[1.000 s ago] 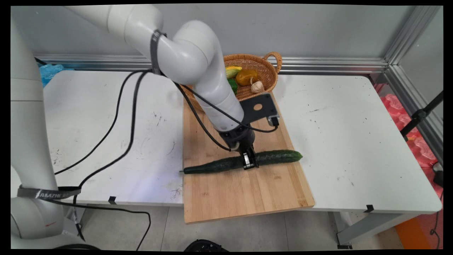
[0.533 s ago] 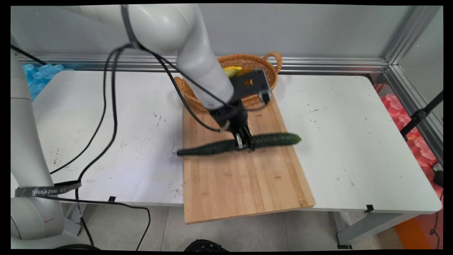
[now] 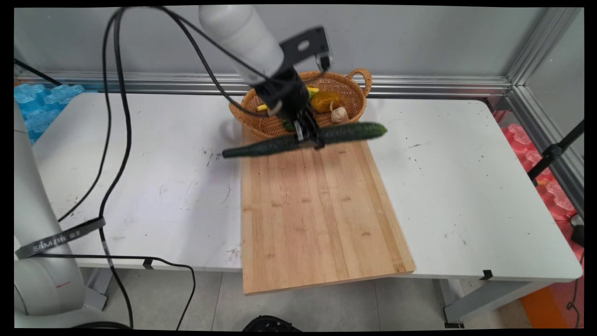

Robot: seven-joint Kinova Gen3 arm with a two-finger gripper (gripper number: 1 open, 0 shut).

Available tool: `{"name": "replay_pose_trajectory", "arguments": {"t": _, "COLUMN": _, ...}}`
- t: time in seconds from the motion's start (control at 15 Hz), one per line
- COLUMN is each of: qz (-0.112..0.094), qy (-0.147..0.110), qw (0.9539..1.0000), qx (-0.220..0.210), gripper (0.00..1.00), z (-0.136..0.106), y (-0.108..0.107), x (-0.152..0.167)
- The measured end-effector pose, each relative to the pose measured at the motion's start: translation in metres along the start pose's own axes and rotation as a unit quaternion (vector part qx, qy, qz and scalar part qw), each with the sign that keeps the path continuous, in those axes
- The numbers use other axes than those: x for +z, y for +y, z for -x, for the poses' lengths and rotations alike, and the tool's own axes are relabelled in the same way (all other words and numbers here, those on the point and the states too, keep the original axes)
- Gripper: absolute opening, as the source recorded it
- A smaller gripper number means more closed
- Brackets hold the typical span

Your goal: Place the picked object in the vegetable basket

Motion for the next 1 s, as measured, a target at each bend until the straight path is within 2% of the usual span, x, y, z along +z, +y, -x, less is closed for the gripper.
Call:
{"name": "replay_pose_trajectory", "arguments": {"t": 0.47, "qz": -0.042, "qy": 0.031, "qw": 0.9982, "qx": 0.029, "gripper": 0.0, "z": -0.001, "y": -0.078, "x": -0.026}}
{"name": "replay_pose_trajectory", "arguments": {"t": 0.73, "qz": -0.059, "qy": 0.038, "qw": 0.9963, "qx": 0.049, "gripper": 0.0, "z": 0.0, "y": -0.12, "x": -0.022}}
{"name": "replay_pose_trajectory", "arguments": {"t": 1.0, "qz": -0.066, "qy": 0.037, "qw": 0.9947, "qx": 0.07, "gripper": 0.0, "z": 0.0, "y": -0.152, "x": -0.009}}
